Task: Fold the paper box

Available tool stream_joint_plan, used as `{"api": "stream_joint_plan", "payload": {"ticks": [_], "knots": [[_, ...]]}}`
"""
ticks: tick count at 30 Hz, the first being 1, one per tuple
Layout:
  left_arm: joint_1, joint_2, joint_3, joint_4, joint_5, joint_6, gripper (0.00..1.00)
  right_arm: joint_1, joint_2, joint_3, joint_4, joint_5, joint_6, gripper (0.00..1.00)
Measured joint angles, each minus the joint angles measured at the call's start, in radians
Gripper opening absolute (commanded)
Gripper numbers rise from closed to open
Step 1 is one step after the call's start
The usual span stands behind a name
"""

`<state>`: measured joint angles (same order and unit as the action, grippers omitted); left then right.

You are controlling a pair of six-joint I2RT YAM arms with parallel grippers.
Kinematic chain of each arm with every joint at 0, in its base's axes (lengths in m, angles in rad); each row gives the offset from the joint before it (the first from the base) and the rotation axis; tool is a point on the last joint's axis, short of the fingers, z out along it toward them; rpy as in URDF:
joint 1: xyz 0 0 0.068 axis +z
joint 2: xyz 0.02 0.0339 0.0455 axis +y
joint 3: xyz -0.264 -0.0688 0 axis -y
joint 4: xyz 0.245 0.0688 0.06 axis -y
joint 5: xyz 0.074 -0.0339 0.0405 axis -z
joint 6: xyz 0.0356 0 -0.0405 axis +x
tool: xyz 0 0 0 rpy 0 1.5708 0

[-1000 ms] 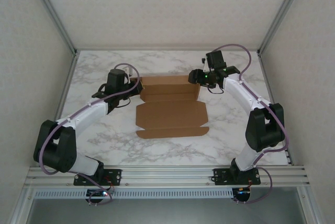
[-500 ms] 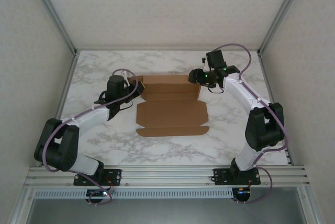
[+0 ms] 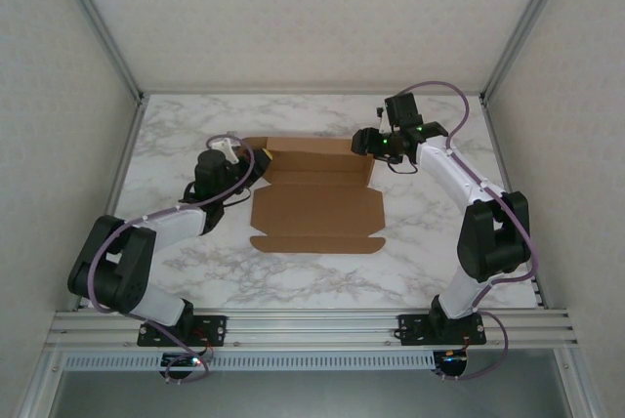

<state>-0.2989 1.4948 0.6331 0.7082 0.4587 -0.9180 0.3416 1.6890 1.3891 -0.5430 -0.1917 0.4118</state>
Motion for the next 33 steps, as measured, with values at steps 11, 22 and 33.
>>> {"api": "stream_joint_plan", "payload": {"ticks": [11,22,33], "knots": [[-0.045,-0.109,0.001,-0.175,-0.029,0.112,0.12,0.003,0.0,0.001,-0.005,0.0,0.0,0.65],[-0.031,-0.326,0.129,-0.503,-0.024,0.351,0.08,0.003,0.0,0.004,-0.009,0.007,-0.001,0.65],[0.211,-0.074,0.354,-0.564,-0.381,0.407,0.08,0.003,0.0,0.008,-0.018,0.007,-0.001,0.65]]}}
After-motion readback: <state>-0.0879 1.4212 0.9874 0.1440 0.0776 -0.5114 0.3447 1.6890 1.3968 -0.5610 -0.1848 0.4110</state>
